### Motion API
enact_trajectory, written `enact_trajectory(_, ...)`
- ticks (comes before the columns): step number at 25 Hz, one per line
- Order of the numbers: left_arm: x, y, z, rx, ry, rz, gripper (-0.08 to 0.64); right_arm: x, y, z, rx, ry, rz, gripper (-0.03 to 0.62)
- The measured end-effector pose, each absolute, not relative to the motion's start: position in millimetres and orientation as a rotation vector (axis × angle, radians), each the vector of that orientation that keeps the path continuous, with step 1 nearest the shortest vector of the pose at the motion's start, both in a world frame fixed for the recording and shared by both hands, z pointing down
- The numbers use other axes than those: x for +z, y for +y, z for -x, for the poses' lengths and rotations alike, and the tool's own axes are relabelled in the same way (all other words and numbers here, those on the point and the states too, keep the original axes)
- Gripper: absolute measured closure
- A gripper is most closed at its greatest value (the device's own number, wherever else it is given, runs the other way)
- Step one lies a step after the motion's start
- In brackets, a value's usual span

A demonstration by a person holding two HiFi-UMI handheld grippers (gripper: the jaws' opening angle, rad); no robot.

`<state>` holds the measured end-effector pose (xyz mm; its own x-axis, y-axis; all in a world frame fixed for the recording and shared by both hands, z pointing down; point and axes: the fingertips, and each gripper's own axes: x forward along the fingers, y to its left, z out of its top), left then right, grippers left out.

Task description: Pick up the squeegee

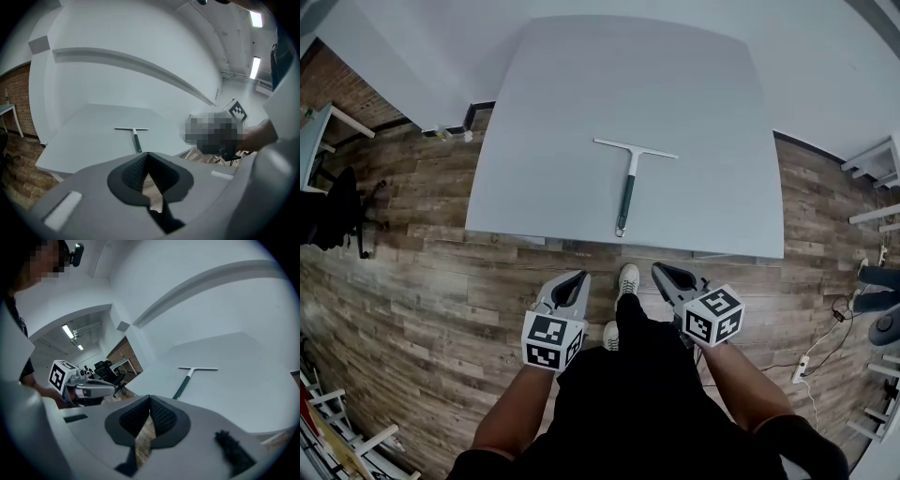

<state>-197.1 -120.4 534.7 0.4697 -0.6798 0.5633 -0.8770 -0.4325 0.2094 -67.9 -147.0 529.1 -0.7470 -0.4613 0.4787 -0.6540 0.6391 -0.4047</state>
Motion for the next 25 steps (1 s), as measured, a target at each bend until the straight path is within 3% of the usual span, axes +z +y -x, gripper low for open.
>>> enact_trajectory(25, 518, -236, 180, 0.644, -1.289, -2.290, 0.554, 531, -269, 60, 0.784, -2.514, -0.912, 0.586)
